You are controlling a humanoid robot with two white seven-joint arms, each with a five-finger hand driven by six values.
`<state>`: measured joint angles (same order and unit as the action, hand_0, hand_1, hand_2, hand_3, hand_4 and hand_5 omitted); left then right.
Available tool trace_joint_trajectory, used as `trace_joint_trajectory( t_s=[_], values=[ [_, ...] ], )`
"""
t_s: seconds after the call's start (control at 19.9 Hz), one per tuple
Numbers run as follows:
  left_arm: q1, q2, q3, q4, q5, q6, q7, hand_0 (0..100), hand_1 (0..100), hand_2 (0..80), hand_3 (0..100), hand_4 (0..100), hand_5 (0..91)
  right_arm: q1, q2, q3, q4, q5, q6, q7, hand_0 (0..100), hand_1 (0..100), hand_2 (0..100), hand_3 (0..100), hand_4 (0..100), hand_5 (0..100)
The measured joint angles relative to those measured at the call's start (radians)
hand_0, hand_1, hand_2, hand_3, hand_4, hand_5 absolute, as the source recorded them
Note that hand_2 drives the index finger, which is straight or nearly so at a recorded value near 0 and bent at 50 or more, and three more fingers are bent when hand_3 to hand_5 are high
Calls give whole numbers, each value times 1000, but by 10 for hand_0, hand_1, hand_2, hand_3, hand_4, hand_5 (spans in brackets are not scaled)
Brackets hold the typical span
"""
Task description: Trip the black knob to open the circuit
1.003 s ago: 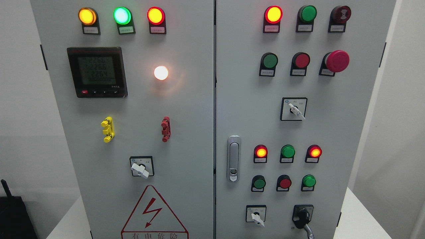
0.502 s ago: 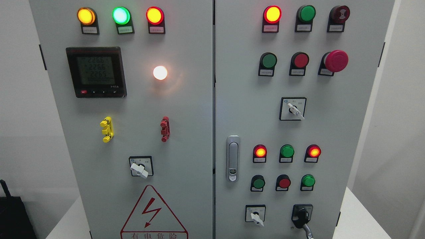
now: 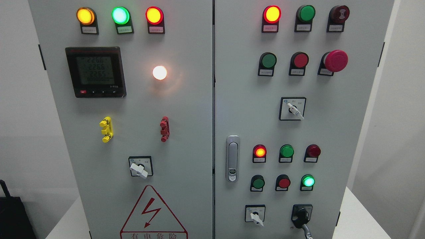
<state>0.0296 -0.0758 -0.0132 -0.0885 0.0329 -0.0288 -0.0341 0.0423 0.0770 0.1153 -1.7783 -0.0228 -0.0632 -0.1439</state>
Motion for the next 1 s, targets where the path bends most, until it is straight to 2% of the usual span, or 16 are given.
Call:
trace_joint_trajectory(
  t_s=[1.0],
  values=[
    [0, 0, 0, 0, 0, 0, 0, 120, 389, 0, 0, 0, 0, 0, -6, -5, -2, -1, 3, -3, 955, 951, 0, 1000, 1000, 922]
  ],
)
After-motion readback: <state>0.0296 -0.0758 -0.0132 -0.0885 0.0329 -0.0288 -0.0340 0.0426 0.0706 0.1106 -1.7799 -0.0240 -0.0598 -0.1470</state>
